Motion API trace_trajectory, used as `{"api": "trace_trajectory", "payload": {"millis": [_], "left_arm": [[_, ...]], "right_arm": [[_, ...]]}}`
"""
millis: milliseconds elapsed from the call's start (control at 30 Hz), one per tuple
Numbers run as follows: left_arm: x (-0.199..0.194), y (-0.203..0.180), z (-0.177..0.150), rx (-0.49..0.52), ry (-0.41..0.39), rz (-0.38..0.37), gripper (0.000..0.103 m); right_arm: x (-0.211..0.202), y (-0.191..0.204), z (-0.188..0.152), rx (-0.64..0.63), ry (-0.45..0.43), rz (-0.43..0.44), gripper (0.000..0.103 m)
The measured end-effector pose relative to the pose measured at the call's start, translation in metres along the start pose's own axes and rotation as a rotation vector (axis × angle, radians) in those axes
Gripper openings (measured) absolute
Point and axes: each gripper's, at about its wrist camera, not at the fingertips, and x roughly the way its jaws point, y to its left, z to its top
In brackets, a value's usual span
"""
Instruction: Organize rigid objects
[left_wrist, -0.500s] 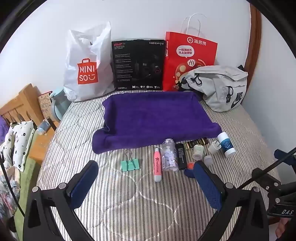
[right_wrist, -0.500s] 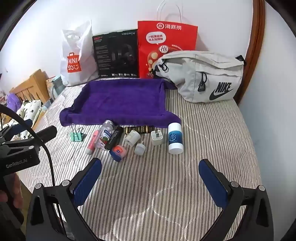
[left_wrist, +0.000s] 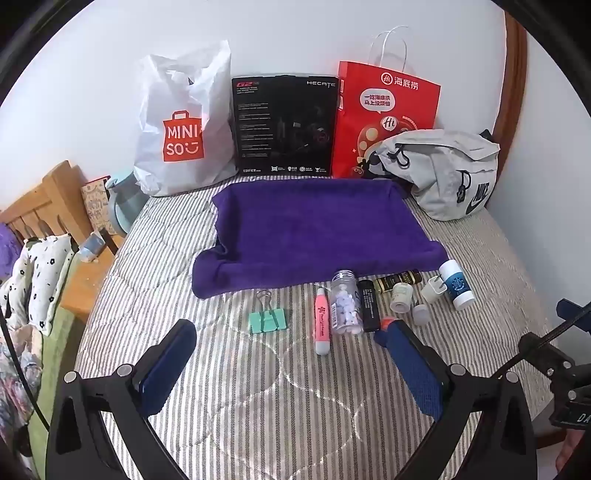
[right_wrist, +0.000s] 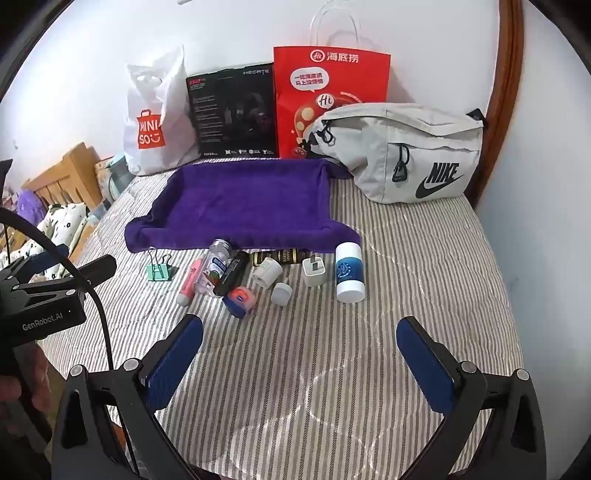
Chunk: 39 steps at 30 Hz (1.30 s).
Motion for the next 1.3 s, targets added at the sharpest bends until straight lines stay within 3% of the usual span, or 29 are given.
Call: {"api": "trace_trajectory", "payload": {"millis": [733,1300], "left_arm": [[0.019,0.012,-0.014,-0.018,0.003,0.013,0.103],[0.021,0.014,-0.026,-0.031,-0.017,0.004,0.103]], "right_arm": [[0.008,-0.007,-0.003,-0.023,-0.041,0.063,0.103],[0.015,-0.009,-0.027,-0.002,-0.023,0.033,0.103]]}}
